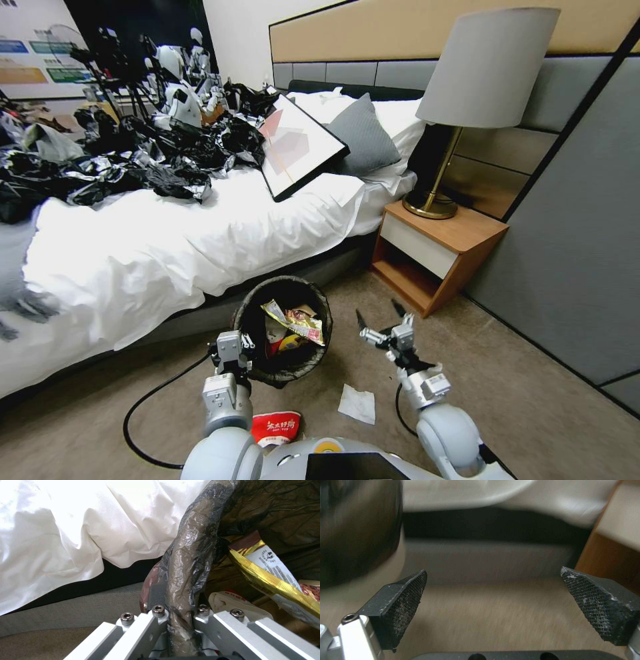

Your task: Pick up the trash bin, then pick up the garbage from the floor and place it into the trash bin.

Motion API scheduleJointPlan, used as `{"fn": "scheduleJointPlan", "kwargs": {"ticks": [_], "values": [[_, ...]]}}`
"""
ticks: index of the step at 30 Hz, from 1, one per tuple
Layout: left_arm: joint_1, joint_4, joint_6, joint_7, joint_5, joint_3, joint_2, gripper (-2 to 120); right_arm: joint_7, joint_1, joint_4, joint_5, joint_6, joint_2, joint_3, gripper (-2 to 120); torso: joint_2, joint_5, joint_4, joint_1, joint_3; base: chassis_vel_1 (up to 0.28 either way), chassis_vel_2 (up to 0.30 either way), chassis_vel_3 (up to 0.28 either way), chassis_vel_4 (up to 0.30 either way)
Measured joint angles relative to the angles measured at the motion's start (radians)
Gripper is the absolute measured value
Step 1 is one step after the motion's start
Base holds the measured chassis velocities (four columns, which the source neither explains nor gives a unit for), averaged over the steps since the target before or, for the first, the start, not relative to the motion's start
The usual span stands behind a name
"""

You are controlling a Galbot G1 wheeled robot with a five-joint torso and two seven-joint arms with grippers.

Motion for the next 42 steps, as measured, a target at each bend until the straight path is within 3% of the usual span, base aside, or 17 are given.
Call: {"fn": "scheduleJointPlan", "kwargs": {"ticks": [4,15,27,42], "values": [[0.0,0.0,0.0,0.0,0.0,0.0,0.0,0,-0.031,0.01,-0.045,0.05,-0.057,-0.064,-0.024,100,0.0,0.0001,0.0,0.0,0.0,0.0,0.0,0.0,0.0],[0.0,0.0,0.0,0.0,0.0,0.0,0.0,0,-0.098,0.027,-0.156,0.107,-0.117,-0.116,-0.055,100,0.0,0.0,-0.0002,0.0,0.0,0.0,0.0,0.0,0.0],[0.0,0.0,0.0,0.0,0.0,0.0,0.0,0,-0.152,0.095,-0.291,0.101,-0.164,-0.119,-0.088,100,0.0,0.0,-0.0001,0.0,0.0,0.0,0.0,0.0,0.0],[0.0,0.0,0.0,0.0,0.0,0.0,0.0,0,-0.368,0.185,-0.495,0.01,-0.099,-0.086,-0.098,100,0.0,-0.0001,-0.0001,0.0,0.0,0.0,0.0,0.0,0.0]]}}
